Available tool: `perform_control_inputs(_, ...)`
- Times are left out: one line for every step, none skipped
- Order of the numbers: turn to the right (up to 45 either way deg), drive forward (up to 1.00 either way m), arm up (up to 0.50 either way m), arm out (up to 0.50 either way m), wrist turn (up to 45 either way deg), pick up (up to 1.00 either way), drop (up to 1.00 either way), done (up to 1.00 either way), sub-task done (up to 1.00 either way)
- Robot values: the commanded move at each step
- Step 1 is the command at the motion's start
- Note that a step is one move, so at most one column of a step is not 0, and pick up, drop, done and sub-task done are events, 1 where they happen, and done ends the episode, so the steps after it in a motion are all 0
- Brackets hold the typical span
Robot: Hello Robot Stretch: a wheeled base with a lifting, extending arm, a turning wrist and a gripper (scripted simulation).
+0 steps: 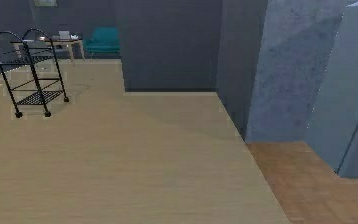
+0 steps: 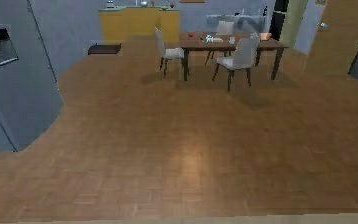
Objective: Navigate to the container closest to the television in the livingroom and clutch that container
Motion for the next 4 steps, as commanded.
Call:
perform_control_inputs(-3.0, 0.0, 0.0, 0.0, 0.0, 0.0, 0.0, 0.0, 0.0)
perform_control_inputs(0.0, 0.85, 0.0, 0.0, 0.0, 0.0, 0.0, 0.0, 0.0)
perform_control_inputs(-42.0, 0.0, 0.0, 0.0, 0.0, 0.0, 0.0, 0.0, 0.0)
perform_control_inputs(0.0, 0.45, 0.0, 0.0, 0.0, 0.0, 0.0, 0.0, 0.0)
